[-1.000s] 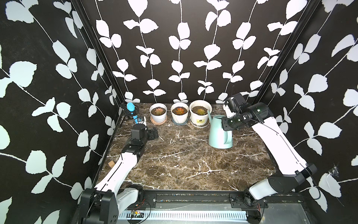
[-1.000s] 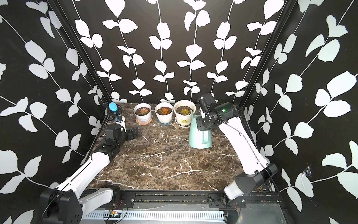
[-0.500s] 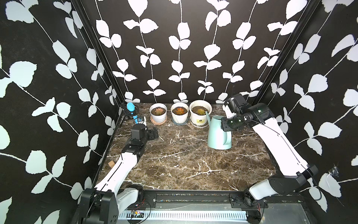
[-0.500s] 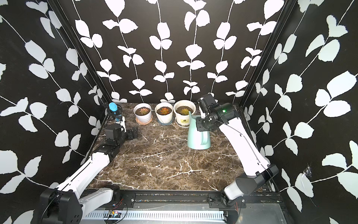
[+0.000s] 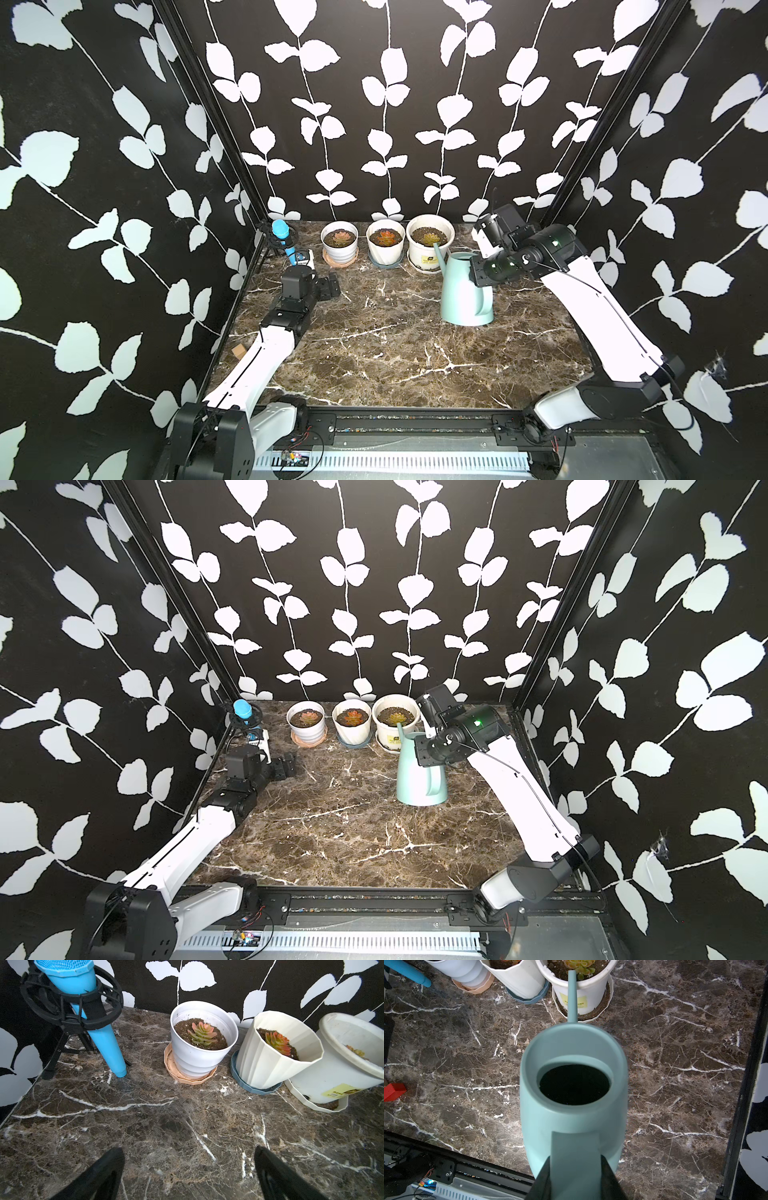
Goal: Water the succulent around the soil edge
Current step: Water the soil of the potted plant with water.
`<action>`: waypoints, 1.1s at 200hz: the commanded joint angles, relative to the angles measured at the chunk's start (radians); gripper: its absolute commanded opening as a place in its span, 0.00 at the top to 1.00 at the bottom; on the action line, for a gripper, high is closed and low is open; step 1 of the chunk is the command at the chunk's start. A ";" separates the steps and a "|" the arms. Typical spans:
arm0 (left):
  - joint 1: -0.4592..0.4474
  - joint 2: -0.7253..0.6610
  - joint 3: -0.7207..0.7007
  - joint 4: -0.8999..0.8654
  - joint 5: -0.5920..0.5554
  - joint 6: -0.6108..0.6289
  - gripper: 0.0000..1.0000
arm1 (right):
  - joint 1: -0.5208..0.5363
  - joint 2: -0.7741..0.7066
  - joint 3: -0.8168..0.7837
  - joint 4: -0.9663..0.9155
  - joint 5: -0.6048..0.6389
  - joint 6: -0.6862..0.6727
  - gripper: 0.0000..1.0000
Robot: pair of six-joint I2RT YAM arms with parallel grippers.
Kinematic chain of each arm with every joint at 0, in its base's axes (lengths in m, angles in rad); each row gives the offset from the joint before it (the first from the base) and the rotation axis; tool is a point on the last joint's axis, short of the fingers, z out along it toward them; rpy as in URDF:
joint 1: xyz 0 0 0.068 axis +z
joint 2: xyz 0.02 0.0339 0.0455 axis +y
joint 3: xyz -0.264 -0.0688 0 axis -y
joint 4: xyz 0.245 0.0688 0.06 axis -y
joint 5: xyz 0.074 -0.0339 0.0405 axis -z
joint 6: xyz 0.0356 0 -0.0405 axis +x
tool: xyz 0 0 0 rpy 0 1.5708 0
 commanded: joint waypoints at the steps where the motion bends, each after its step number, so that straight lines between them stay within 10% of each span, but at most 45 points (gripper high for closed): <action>1: -0.005 -0.006 0.029 0.005 0.006 -0.001 0.01 | 0.017 -0.018 0.015 0.008 0.011 0.018 1.00; 220: -0.005 -0.015 0.029 0.005 0.009 -0.004 0.01 | 0.059 0.159 0.238 -0.014 0.017 0.027 1.00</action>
